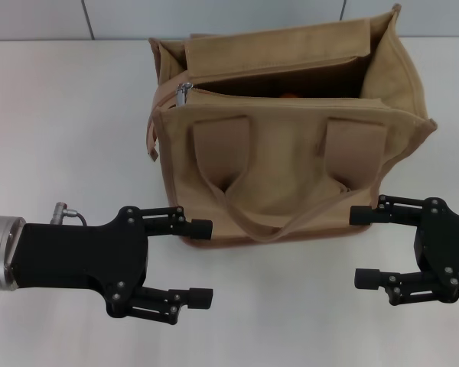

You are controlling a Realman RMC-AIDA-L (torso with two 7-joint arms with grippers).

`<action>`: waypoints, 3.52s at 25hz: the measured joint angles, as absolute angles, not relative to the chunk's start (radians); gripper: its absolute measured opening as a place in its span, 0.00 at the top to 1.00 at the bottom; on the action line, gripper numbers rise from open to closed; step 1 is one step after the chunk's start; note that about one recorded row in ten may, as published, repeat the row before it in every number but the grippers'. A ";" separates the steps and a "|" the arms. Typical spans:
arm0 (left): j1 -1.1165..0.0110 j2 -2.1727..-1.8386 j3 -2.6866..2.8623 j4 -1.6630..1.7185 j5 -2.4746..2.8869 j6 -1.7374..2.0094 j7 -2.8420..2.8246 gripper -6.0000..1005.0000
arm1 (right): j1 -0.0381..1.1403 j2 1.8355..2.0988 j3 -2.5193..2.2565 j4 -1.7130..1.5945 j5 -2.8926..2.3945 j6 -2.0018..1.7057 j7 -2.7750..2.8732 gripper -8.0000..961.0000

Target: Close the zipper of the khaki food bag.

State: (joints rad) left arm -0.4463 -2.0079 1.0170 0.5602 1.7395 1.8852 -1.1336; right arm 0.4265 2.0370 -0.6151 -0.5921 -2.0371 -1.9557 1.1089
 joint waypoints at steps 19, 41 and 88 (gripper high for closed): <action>-0.447 -2.002 1.015 0.563 1.738 1.885 -1.128 0.18 | 0.435 2.037 -0.615 -0.592 -2.037 -1.954 1.109 0.15; -0.444 -1.999 1.015 0.560 1.735 1.894 -1.130 0.18 | 0.434 2.037 -0.615 -0.592 -2.037 -1.954 1.109 0.15; -0.478 -2.040 0.682 0.578 1.809 1.541 -1.021 0.20 | 0.426 2.033 -0.605 -0.580 -2.031 -1.977 1.120 0.15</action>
State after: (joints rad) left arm -0.4783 -2.0397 0.6824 0.5776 1.8085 1.5406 -1.0207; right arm 0.4255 2.0329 -0.6052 -0.5798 -2.0309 -1.9767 1.1196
